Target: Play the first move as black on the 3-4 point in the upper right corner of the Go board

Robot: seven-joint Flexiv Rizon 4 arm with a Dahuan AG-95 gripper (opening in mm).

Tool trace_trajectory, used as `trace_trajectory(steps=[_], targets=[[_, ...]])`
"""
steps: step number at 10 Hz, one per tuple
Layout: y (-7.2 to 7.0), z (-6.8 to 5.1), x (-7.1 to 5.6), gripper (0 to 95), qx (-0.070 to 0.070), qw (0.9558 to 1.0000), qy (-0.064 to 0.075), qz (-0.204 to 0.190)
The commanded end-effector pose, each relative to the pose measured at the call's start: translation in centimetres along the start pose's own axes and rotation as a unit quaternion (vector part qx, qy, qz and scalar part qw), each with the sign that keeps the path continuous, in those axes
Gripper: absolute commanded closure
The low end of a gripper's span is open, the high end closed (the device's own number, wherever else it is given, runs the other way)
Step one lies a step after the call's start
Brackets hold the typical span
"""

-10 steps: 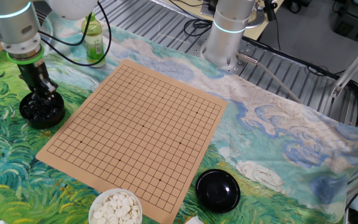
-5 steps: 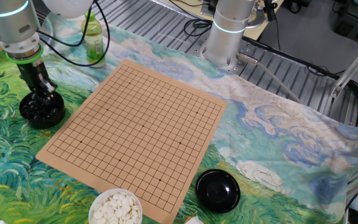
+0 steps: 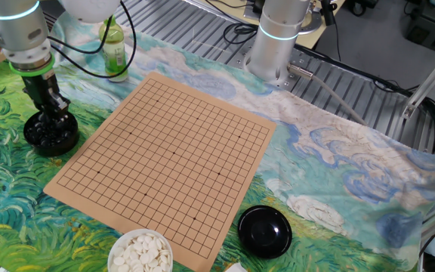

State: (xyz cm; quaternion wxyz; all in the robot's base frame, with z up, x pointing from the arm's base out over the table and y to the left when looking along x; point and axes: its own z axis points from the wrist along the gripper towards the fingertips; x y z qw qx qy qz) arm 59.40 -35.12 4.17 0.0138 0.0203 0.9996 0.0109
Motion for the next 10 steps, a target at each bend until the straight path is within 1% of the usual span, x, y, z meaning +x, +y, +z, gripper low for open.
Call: trace_trajectory(steps=[1,5,9,10], targets=[[-0.04,0.19,-0.14,76.0,-0.002,1.0000,0.002,0.001],[-0.03,0.21,-0.13,76.0,-0.002,1.0000,0.001,0.001],[-0.07,0.56,-0.10,76.0,-0.004,1.0000,0.001,-0.002],[-0.07,0.53,-0.10,95.0,-0.004,1.0000,0.001,-0.006]])
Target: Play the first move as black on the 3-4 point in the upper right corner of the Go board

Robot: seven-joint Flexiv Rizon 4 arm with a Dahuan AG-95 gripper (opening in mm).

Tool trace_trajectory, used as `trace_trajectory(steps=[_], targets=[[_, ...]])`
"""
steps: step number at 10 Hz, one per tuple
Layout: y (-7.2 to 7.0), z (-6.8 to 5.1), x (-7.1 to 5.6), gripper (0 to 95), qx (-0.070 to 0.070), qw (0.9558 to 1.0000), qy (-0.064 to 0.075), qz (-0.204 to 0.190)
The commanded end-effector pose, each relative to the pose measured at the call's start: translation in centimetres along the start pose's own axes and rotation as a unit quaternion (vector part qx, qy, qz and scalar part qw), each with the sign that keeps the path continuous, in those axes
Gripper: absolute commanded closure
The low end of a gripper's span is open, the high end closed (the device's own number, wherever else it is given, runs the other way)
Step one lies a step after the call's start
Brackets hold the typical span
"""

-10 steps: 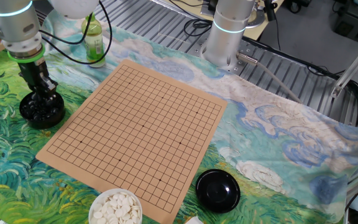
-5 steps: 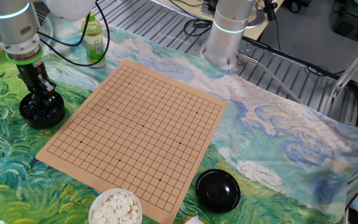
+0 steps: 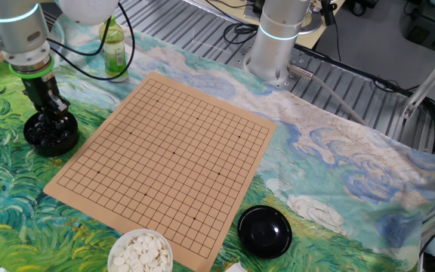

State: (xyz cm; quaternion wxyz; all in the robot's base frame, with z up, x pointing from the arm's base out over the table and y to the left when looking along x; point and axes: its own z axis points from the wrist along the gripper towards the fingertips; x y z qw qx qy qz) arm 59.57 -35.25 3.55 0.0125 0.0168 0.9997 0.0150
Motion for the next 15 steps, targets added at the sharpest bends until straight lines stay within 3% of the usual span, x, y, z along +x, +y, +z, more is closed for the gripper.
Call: trace_trajectory(steps=[1,4,8,9,15], targets=[[0.1,-0.2,0.0,95.0,0.000,1.0000,0.000,-0.005],[0.1,-1.4,0.0,95.0,0.002,1.0000,0.003,-0.006],[0.1,-1.6,0.0,95.0,0.009,1.0000,0.002,0.000],[0.2,-1.6,0.0,76.0,0.008,1.0000,0.003,0.004],[1.3,-1.3,-0.5,76.0,0.007,0.9999,0.000,0.014]])
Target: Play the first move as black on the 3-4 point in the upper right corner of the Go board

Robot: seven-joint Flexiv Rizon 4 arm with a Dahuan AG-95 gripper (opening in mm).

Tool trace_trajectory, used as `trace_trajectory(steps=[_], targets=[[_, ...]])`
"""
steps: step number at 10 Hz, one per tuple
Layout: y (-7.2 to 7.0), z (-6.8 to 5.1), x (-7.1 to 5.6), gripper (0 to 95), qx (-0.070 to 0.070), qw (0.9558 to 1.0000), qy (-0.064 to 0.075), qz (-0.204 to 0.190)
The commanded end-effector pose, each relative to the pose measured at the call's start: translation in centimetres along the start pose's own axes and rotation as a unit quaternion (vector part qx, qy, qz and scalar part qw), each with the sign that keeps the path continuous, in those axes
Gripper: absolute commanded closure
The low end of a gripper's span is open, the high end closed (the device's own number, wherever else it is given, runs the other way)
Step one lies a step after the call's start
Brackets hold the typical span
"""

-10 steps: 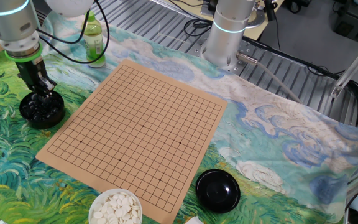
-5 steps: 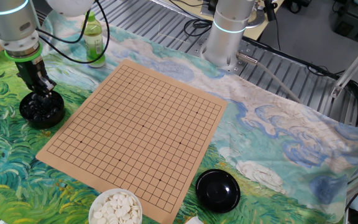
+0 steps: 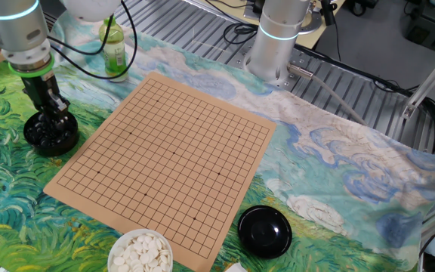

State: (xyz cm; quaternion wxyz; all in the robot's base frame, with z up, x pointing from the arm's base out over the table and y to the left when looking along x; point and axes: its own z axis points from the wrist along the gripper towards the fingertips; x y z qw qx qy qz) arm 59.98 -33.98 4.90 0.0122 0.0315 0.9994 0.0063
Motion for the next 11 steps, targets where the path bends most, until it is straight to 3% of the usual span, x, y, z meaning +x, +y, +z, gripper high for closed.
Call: trace_trajectory(steps=[1,4,11], targets=[[0.04,0.14,-0.38,76.0,-0.002,1.0000,0.000,-0.001],[-0.08,0.41,-1.26,76.0,-0.001,1.0000,-0.001,-0.002],[-0.09,0.94,-1.24,76.0,-0.005,1.0000,-0.002,0.000]])
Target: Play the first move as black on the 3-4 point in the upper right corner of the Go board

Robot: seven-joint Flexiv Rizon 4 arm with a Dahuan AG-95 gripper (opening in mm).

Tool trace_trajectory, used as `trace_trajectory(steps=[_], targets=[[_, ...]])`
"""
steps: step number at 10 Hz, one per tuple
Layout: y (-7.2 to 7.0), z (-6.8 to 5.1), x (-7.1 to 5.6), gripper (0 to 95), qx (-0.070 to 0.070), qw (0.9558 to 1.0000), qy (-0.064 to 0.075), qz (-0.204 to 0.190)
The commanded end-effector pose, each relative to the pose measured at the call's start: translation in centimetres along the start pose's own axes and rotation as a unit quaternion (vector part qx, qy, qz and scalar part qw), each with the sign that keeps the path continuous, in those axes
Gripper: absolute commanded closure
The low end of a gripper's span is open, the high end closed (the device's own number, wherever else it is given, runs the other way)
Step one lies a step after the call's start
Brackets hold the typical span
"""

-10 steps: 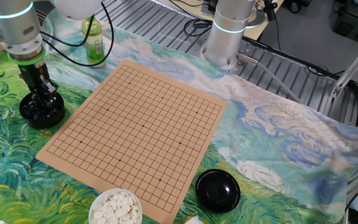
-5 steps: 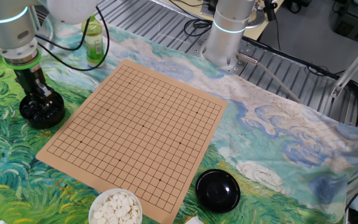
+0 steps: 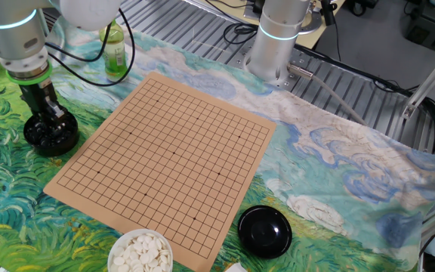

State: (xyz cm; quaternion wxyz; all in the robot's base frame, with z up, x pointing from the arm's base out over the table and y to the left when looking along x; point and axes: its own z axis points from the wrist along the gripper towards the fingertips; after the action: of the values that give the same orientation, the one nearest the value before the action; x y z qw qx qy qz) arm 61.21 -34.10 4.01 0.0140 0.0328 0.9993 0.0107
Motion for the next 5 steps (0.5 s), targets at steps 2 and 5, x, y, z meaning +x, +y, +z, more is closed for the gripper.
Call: trace_trajectory(steps=[2,5], targets=[[-0.05,0.06,-0.02,95.0,0.000,1.0000,0.000,-0.003],[-0.05,0.01,0.01,95.0,0.000,1.0000,0.001,-0.006]])
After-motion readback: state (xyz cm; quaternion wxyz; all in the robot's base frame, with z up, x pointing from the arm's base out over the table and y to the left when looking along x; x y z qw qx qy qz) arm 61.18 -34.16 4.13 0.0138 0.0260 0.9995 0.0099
